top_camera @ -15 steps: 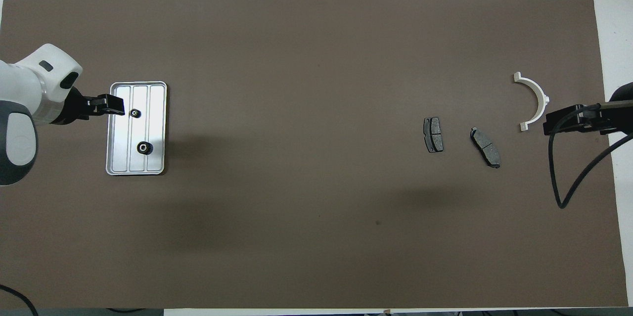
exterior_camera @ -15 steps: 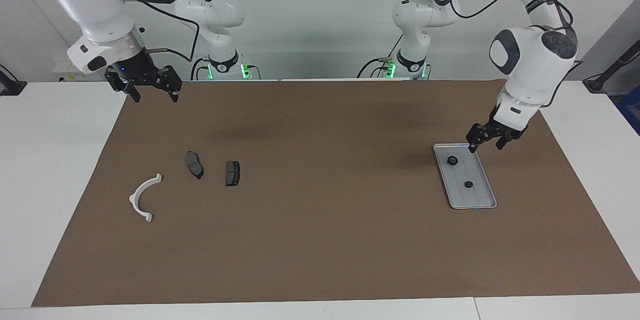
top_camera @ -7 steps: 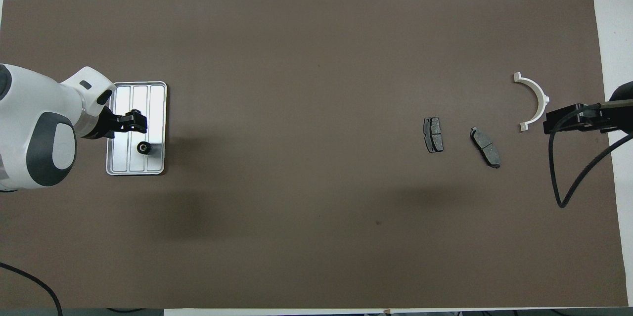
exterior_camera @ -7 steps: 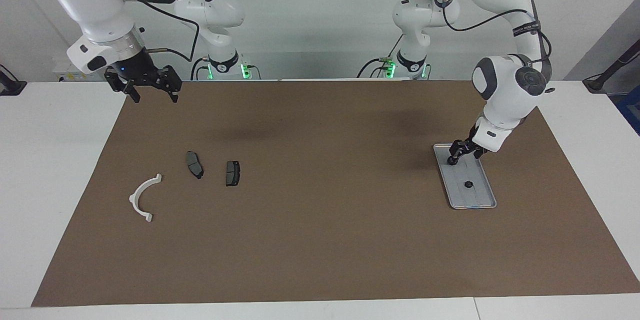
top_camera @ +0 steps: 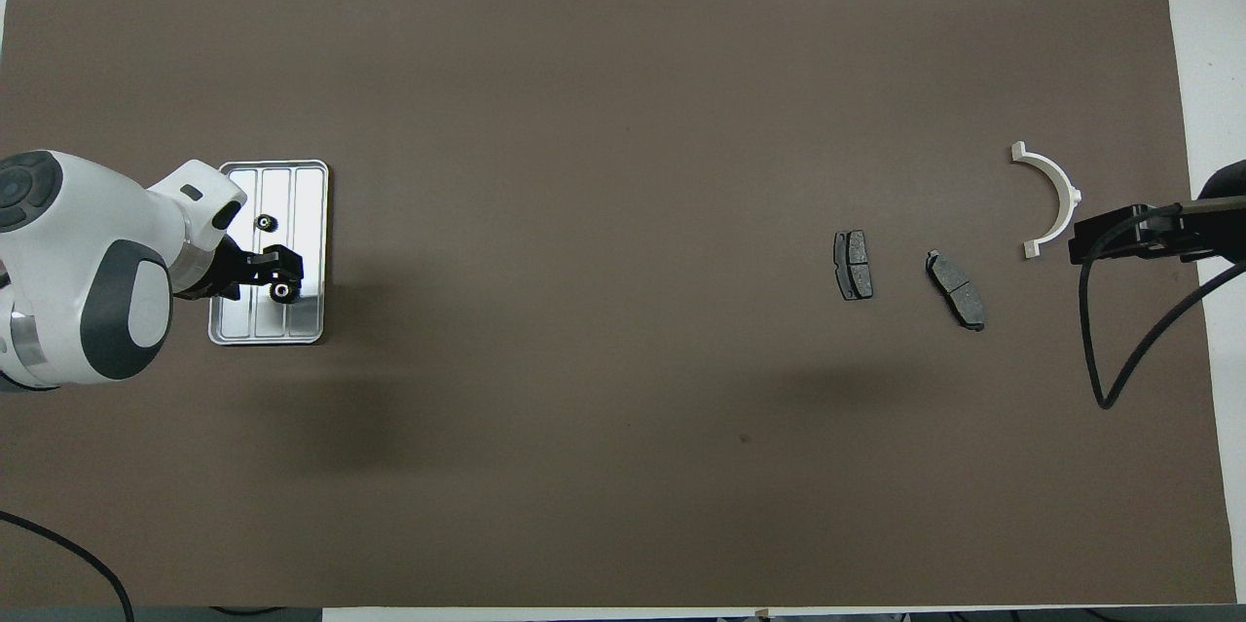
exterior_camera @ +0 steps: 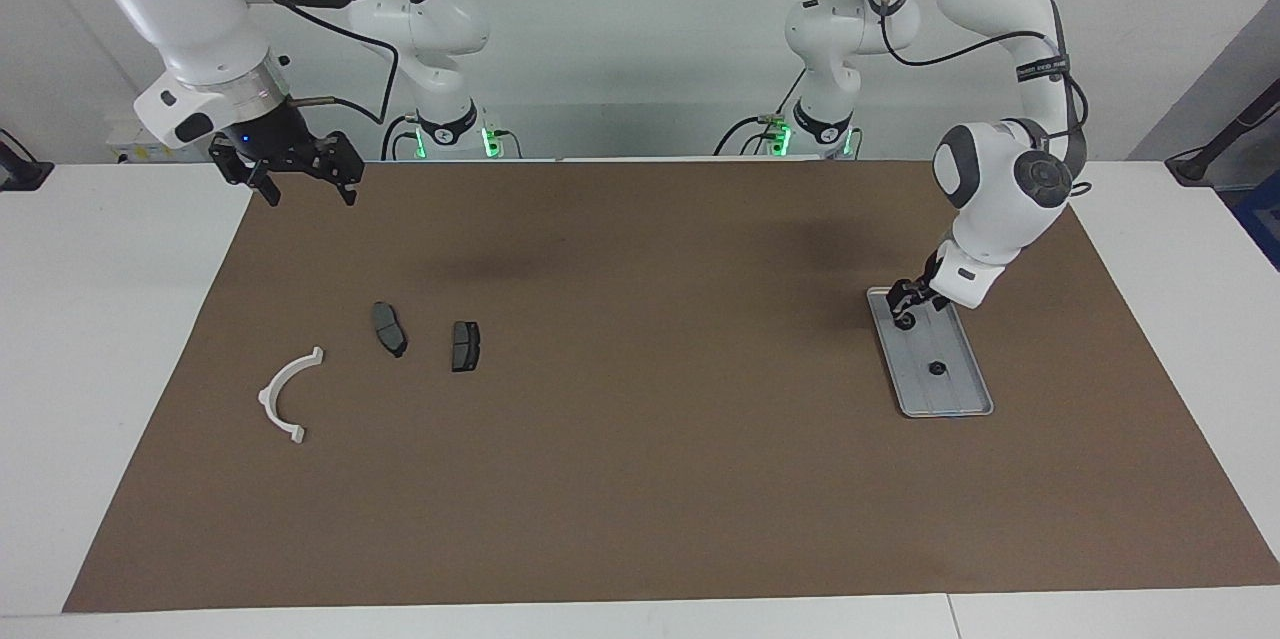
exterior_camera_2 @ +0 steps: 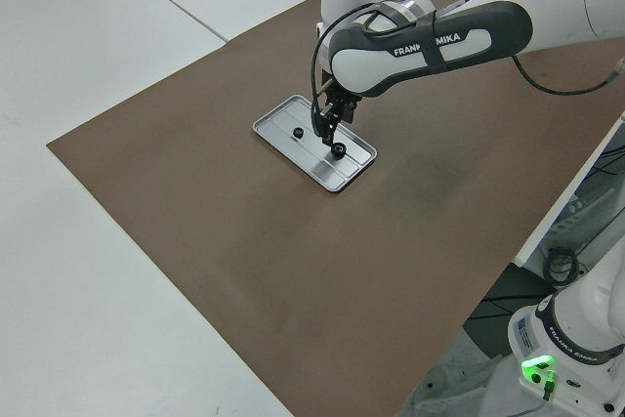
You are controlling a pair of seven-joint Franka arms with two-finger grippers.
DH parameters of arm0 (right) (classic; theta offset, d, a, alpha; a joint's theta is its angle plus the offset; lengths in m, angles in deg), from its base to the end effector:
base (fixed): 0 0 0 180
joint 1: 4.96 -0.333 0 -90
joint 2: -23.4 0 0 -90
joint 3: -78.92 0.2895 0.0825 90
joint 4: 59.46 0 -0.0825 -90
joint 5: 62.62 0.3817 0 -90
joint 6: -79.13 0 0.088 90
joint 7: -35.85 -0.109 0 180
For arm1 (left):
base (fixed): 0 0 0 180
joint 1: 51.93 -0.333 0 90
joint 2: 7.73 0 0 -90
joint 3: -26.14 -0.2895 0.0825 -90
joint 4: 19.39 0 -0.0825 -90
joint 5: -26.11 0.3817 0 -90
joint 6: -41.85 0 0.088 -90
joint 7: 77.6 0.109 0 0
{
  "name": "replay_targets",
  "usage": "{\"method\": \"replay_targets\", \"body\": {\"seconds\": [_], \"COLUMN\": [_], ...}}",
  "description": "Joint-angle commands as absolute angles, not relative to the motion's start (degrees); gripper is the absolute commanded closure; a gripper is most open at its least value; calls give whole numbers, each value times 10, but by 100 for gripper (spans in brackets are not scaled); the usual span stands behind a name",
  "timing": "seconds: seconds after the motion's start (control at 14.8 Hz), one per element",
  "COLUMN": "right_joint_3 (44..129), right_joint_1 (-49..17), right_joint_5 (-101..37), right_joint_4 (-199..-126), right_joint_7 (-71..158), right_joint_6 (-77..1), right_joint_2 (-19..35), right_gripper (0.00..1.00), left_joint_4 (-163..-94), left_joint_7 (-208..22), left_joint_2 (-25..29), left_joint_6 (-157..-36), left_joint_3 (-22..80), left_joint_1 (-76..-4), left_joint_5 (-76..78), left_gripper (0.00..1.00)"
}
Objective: Place bearing gear from tray to pile
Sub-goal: 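Grasp the black bearing with the left gripper and lift it from the tray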
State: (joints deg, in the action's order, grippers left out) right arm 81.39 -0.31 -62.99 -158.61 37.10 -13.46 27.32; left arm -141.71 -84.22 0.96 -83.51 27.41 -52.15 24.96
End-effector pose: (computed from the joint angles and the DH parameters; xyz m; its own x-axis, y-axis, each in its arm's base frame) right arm 0.5327 -0.0203 0.5619 0.9988 -0.0161 -0.0463 -0.0158 -0.9998 0.0084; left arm 0.5442 -0.0107 0.3014 0.9890 0.1086 -0.1000 0.1099 -0.9939 0.0070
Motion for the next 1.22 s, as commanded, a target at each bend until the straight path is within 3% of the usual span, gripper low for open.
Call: {"method": "replay_targets", "body": {"seconds": [0.0, 0.81, 0.94, 1.15], "right_joint_3": [818, 818, 818, 818], "right_joint_1": [6, 2, 0, 0], "right_joint_5": [-626, -625, -625, -624], "right_joint_4": [-1614, -1630, -1637, -1637], "right_joint_7": [388, 387, 384, 386], "right_joint_6": [-157, -180, -185, -185], "right_joint_2": [289, 295, 296, 296], "right_gripper": [0, 0, 0, 0], "left_joint_4": [-1429, -1431, -1432, -1434], "left_joint_7": [-855, -853, -853, -848], "left_joint_2": [18, 41, 40, 40], "left_joint_6": [-860, -892, -892, -891], "left_joint_3": [270, 270, 270, 270], "left_joint_1": [-515, -516, -516, -517], "left_joint_5": [257, 258, 258, 258], "left_gripper": [21, 24, 31, 51]}}
